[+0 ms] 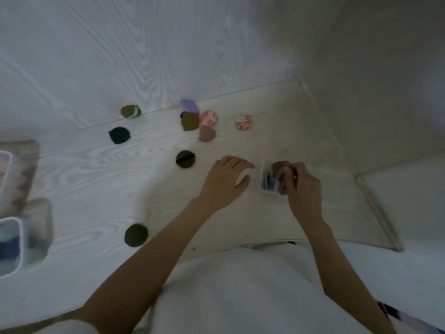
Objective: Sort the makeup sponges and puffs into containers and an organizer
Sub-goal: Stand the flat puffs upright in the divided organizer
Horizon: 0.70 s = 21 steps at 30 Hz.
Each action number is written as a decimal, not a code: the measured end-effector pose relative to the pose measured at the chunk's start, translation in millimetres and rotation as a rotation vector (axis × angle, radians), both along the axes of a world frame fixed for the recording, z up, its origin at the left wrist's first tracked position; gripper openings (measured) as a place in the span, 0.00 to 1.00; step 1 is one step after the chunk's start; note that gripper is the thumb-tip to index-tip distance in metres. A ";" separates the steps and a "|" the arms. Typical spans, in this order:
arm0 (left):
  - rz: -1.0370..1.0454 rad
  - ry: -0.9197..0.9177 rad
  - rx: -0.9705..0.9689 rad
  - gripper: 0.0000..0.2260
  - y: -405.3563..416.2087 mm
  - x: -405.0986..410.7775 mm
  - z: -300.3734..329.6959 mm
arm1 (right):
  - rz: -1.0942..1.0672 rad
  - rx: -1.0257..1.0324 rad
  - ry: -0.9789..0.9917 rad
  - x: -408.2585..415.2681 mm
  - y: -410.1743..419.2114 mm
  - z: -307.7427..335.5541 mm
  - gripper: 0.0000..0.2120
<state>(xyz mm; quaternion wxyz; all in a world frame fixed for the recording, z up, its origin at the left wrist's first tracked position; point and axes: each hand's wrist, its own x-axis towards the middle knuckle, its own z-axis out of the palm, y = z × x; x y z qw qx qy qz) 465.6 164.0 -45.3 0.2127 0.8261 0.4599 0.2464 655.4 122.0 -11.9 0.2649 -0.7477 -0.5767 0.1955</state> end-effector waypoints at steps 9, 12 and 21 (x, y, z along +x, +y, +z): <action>-0.385 0.287 0.019 0.17 11.0 117.3 -6.5 | -0.317 -0.030 0.032 81.2 -42.9 -6.1 0.08; -0.410 0.338 0.041 0.17 14.6 126.9 -7.1 | -0.323 -0.012 0.076 86.4 -41.4 -6.8 0.07; -0.411 0.376 0.225 0.13 19.4 123.3 -17.5 | -0.254 0.043 0.176 97.5 -29.4 -18.4 0.06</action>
